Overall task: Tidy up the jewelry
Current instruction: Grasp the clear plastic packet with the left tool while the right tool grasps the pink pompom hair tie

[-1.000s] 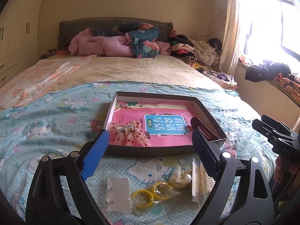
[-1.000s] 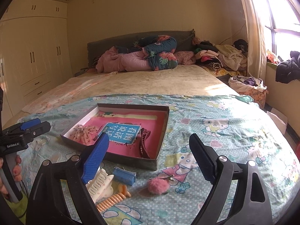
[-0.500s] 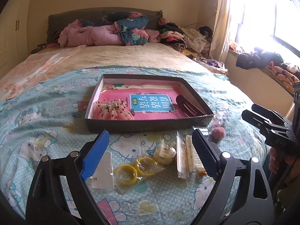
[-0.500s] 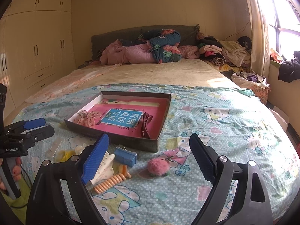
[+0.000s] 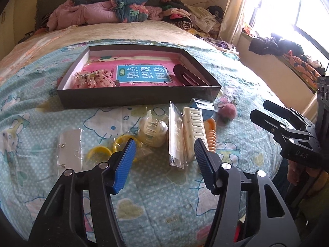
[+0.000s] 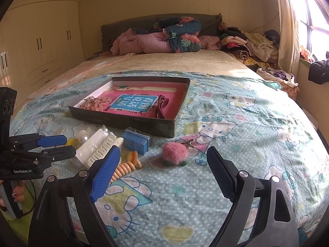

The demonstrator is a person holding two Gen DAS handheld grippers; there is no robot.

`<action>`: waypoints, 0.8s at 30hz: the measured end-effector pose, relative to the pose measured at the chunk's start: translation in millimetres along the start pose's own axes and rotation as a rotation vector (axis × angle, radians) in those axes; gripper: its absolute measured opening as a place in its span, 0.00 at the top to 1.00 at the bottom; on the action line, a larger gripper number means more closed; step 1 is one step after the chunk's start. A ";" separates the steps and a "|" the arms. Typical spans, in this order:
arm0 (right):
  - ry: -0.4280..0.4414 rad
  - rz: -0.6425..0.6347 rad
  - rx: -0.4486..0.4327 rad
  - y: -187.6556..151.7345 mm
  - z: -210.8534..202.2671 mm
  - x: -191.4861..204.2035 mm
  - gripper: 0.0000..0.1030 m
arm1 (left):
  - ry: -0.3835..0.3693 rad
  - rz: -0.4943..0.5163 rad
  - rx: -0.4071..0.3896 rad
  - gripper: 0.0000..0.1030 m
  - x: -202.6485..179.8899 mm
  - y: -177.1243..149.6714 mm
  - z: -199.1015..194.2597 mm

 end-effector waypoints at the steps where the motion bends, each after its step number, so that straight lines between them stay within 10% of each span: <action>1: -0.003 0.004 0.004 -1.5 1.9 -2.3 0.21 | -0.006 -0.001 0.009 0.53 -1.1 -1.5 2.5; 24: 0.006 0.034 0.108 -15.8 54.0 -18.0 0.40 | -0.093 -0.024 0.059 0.83 -16.5 -5.3 25.5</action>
Point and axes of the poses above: each gripper's, at about its wrist camera, not at the fingertips, and z roughly the way its jaws point, x to its left, y to its top, the point moved 8 cm from there along z, roughly the way its jaws point, and after that the axes turned 6 degrees about -z, right-handed, at the moved point
